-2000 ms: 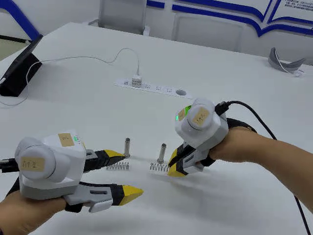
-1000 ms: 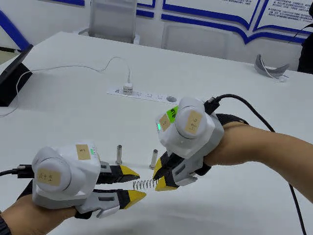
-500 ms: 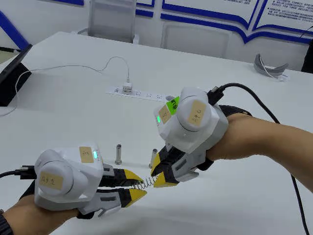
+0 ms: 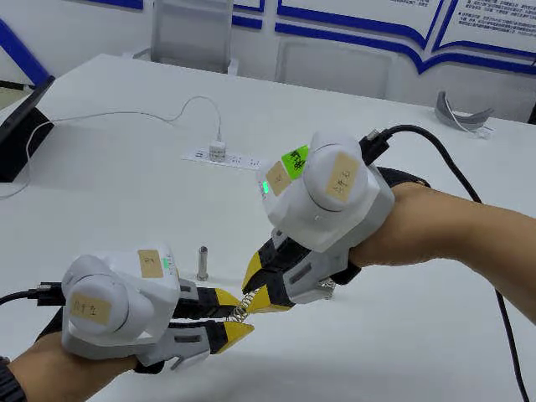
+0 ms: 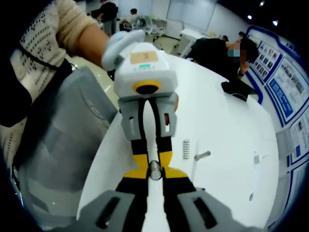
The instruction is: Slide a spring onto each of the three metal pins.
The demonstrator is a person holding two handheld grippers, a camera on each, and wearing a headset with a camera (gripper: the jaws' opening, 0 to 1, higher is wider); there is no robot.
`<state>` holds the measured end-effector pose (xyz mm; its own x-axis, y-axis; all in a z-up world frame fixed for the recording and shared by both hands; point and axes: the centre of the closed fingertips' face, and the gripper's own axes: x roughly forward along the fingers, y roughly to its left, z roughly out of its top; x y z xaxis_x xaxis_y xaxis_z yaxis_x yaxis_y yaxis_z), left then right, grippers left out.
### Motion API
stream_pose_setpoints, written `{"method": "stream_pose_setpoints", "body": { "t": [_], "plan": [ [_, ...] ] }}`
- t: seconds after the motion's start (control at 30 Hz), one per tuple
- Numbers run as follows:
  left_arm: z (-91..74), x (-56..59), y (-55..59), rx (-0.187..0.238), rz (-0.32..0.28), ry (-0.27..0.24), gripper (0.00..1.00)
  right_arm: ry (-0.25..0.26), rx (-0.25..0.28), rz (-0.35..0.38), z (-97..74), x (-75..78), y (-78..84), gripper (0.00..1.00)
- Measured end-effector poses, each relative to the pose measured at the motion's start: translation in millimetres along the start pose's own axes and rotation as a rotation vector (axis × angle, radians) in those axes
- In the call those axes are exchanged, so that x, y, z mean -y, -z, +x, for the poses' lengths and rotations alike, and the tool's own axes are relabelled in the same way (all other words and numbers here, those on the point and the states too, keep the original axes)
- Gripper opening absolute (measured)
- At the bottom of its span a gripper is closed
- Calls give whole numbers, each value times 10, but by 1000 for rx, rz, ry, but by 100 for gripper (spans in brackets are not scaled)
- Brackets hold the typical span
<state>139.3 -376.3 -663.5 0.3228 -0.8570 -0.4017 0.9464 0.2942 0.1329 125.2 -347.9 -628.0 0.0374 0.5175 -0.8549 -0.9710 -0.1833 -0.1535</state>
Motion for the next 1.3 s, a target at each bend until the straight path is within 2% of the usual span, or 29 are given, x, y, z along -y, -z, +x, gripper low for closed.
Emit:
{"method": "stream_pose_setpoints", "body": {
  "t": [0.27, 0.53, 0.97, 1.07, 1.3],
  "plan": [
    [11, 8, -35, 12, -12, 1, 11, 3, 30, -8, 2, 1, -95, 12],
    [5, -12, -27, 24, -37, -4, 11, 3, 23, 16, 13, 11, -56, 16],
    [3, -42, -42, 36, -37, -13, 11, 7, 24, 43, 42, 45, -33, 12],
    [1, -62, -37, 36, -42, -21, 13, 9, 19, 47, 43, 56, -17, 12],
    [-24, -100, -2, 35, -63, -39, 23, 10, 11, 64, 29, 85, 30, 12]
  ]
}}
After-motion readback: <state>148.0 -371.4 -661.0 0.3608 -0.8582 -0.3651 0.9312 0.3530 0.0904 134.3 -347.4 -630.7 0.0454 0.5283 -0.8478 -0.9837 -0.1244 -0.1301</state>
